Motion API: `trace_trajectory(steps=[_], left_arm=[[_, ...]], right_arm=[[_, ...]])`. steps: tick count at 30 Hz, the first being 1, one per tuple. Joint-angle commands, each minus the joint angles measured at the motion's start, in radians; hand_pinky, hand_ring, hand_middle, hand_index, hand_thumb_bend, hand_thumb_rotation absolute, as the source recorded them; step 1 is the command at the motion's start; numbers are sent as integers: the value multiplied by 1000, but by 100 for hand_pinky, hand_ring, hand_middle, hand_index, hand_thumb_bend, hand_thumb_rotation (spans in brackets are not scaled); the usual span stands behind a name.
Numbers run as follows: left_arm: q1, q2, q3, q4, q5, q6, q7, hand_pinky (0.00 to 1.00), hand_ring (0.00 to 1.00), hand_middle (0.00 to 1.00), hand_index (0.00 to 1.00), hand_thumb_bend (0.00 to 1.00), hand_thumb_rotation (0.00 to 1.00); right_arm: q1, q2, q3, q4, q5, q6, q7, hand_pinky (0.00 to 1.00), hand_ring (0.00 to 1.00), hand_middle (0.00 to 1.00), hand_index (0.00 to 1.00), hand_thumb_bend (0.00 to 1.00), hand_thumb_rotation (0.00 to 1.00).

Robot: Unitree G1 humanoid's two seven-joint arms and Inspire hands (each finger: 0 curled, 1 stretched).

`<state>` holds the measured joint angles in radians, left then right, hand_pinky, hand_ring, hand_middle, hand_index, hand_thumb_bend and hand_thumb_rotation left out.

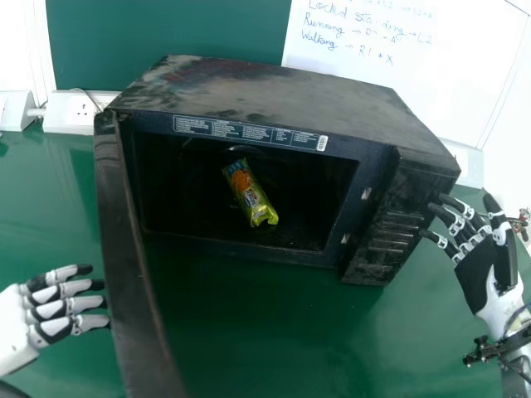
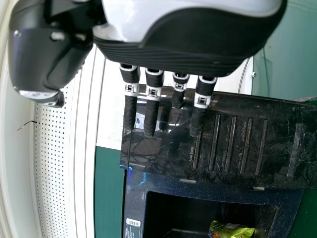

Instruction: Put biscuit inside oven

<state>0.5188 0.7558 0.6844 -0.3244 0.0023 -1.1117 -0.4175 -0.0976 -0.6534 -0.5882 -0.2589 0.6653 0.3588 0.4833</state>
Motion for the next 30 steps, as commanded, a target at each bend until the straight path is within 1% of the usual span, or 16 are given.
trace_trajectory(steps=[1, 3, 4, 5, 7, 8, 11, 14, 15, 17, 18, 21, 23, 24, 27, 30], left_arm=[[-22, 9, -22, 11, 2, 11, -9, 74, 83, 86, 87, 89, 100], [-56, 9, -27, 19, 19, 7, -10, 73, 82, 86, 87, 90, 100], [-70, 11, -31, 22, 25, 5, -12, 73, 82, 86, 87, 90, 100], [-81, 18, -35, 26, 25, 5, -15, 73, 83, 86, 87, 90, 100], [-92, 37, -48, 32, 16, 17, -25, 74, 84, 87, 88, 90, 100], [-100, 46, -55, 37, 11, 19, -28, 74, 84, 88, 88, 89, 100], [-129, 60, -72, 52, 15, 19, -33, 76, 84, 88, 88, 89, 100], [-163, 71, -92, 59, 25, 27, -37, 75, 84, 87, 87, 90, 100], [-172, 78, -100, 63, 24, 32, -41, 75, 84, 87, 87, 90, 100], [-192, 92, -121, 70, 18, 41, -47, 74, 84, 87, 88, 90, 100], [-206, 96, -133, 76, 17, 42, -47, 74, 84, 87, 88, 90, 100], [-253, 104, -164, 87, 28, 48, -49, 74, 84, 87, 87, 91, 100], [-295, 107, -198, 106, 27, 37, -47, 73, 82, 86, 87, 91, 100], [-315, 106, -217, 117, 24, 33, -46, 73, 82, 86, 87, 91, 100], [-358, 109, -260, 140, 24, 38, -47, 72, 82, 86, 86, 91, 100], [-397, 112, -299, 163, 19, 45, -50, 72, 82, 86, 86, 92, 100]], right_arm=[[-3, 8, -3, 0, -3, -17, 4, 76, 76, 78, 78, 64, 62], [-2, 8, -5, -4, -5, -17, 2, 76, 76, 78, 78, 64, 72], [-1, 9, -6, -7, -5, -14, -4, 75, 76, 77, 78, 62, 73], [0, 10, -8, -9, -4, -11, -6, 75, 76, 77, 77, 56, 67], [1, 9, -9, -11, -1, -7, -7, 76, 78, 79, 78, 55, 53], [0, 10, -10, -12, 3, -3, -8, 76, 79, 80, 78, 56, 50], [1, 9, -7, -9, 4, -3, -1, 76, 80, 81, 77, 56, 48], [2, 11, -5, -15, -3, -4, -10, 75, 80, 82, 78, 58, 57], [2, 11, -4, -16, -7, -6, -12, 75, 80, 82, 79, 58, 55], [3, 12, -3, -19, -11, -7, -17, 75, 81, 83, 80, 56, 41], [2, 13, -3, -18, -11, -10, -16, 75, 81, 83, 80, 55, 39], [0, 15, -4, -16, -8, -8, -17, 74, 81, 84, 81, 50, 40], [-1, 16, -4, -18, -5, -5, -18, 76, 83, 85, 81, 49, 37], [-1, 17, -4, -17, -3, -5, -17, 76, 83, 85, 81, 49, 40], [-2, 18, -5, -18, -2, -5, -16, 77, 85, 87, 82, 46, 55], [-4, 19, -5, -14, -5, -5, -18, 74, 84, 86, 82, 46, 60]])
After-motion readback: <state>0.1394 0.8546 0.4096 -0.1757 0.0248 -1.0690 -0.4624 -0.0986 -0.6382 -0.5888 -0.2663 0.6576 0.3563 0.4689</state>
